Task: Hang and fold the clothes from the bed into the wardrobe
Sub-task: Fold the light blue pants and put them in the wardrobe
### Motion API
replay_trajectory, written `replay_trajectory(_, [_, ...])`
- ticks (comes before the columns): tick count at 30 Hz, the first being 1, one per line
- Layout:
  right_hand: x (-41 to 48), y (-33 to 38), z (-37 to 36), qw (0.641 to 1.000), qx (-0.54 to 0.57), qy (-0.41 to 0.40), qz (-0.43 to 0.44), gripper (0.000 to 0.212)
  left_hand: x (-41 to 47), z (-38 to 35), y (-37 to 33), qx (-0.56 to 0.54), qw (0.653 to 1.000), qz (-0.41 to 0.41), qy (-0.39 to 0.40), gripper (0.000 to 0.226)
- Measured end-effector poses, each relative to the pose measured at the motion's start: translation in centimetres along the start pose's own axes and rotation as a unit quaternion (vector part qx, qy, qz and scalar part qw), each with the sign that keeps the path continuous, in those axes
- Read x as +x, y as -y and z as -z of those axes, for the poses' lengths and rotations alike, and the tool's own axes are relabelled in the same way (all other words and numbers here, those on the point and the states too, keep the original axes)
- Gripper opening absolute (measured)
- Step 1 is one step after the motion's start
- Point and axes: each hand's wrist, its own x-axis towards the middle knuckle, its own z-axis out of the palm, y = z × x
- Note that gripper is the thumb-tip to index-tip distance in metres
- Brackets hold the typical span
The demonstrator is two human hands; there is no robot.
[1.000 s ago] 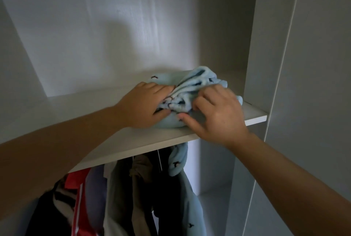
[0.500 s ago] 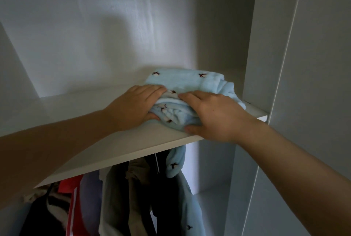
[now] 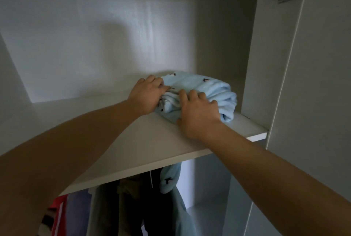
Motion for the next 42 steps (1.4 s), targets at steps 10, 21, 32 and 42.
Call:
replay_trajectory(10, [6.7,-0.2,-2.7,0.997,0.071,0.017,-0.006,0.048,2.7,-0.6,0.2,-0.262,0.964,0.014,0.051,0.071])
replay_trajectory(21, [13.6,1.0,-5.1,0.981,0.166,0.081,-0.053,0.041,5.1,-4.7,1.2,-0.315,0.935,0.087,0.139,0.076])
replay_trajectory(32, [15.5,-0.4,-7.8,0.976,0.201,0.073,-0.043,0.037,7.6,-7.7,0.1,-0.305,0.932,0.152,0.126,0.059])
replay_trajectory(42, [12.4,-0.8,-4.3,0.966,0.243,0.08,-0.044,0.039,4.3,-2.6,0.1,-0.181,0.964,0.108,0.165,0.058])
